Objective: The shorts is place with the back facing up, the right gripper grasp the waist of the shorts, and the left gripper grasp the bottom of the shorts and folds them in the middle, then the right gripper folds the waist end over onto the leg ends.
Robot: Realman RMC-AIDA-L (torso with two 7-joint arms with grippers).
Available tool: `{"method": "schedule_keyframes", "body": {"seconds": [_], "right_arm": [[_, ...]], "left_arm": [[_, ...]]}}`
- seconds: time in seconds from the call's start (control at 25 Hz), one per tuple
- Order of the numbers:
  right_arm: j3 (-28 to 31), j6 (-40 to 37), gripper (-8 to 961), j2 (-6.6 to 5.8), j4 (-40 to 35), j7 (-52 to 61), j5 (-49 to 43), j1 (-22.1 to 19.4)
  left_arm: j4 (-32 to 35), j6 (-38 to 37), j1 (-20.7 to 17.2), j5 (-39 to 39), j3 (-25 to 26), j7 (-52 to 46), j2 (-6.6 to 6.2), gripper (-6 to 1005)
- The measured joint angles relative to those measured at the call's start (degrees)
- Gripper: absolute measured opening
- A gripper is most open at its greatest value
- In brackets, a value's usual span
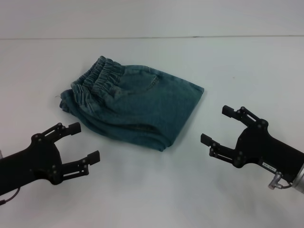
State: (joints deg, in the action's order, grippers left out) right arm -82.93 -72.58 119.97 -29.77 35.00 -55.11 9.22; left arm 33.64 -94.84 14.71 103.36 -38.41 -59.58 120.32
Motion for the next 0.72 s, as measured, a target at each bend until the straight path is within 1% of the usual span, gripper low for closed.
{"method": "schedule_keyframes", "body": {"seconds": [0.72], "right_arm": [[0.10,-0.20,915,0.00,0.87,-0.02,0.00,0.54]], "left_arm": [[0.02,0.70,-0.38,0.10,0.00,0.19,0.47,937]]}}
